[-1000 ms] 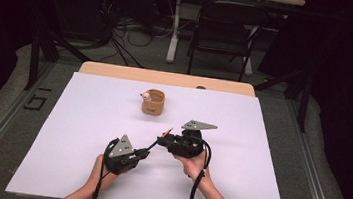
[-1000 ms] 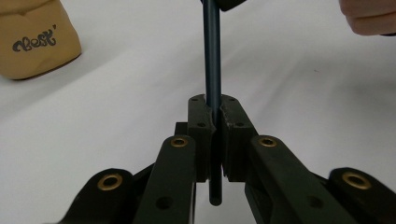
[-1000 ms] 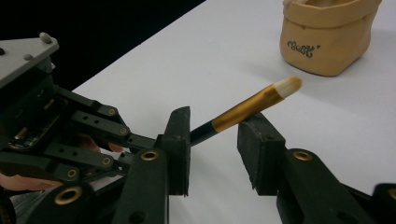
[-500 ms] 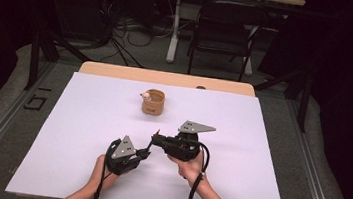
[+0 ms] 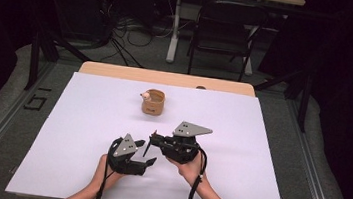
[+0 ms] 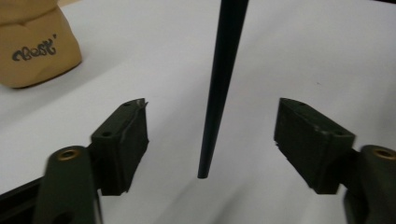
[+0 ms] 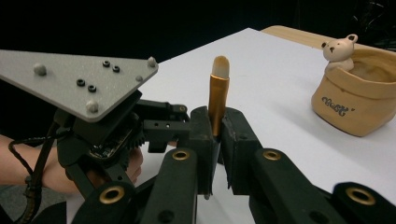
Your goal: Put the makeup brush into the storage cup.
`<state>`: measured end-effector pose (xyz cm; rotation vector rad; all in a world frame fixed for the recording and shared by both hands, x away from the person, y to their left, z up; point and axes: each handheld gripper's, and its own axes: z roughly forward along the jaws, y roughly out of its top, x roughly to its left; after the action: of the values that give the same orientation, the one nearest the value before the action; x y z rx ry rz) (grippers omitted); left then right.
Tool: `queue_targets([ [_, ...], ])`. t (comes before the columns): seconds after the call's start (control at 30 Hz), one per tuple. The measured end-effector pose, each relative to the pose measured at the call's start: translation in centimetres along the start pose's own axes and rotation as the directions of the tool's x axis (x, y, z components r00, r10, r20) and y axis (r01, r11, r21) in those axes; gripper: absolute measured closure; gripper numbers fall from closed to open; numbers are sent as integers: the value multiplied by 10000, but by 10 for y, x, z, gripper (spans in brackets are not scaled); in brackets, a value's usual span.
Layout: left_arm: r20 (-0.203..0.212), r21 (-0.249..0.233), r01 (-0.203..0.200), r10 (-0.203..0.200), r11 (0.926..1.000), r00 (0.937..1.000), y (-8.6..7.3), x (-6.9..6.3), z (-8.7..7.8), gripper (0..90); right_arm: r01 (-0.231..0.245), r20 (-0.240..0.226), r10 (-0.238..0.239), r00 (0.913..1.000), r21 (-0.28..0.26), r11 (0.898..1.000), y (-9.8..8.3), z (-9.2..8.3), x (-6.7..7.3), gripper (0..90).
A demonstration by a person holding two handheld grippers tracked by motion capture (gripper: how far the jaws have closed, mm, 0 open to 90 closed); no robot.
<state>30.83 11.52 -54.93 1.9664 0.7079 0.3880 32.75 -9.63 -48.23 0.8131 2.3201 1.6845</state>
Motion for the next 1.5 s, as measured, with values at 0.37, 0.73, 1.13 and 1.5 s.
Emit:
queue_targets([
  [0.37,129,-1048,173,-160,9943,9998,6,-1,-6,485,509,379,-513,9980,124,9986,2,1,5,834],
  [0.73,376,-1369,416,-367,9897,9986,8,0,-6,650,817,614,-831,9947,249,9963,2,1,7,834],
  [1.13,417,-1627,632,-571,9846,9975,10,2,-9,768,1370,901,-1414,9858,533,9891,2,4,12,834],
  [1.5,561,-1594,529,-445,9858,9974,11,0,-8,831,1498,925,-1551,9836,623,9868,1,5,12,832],
])
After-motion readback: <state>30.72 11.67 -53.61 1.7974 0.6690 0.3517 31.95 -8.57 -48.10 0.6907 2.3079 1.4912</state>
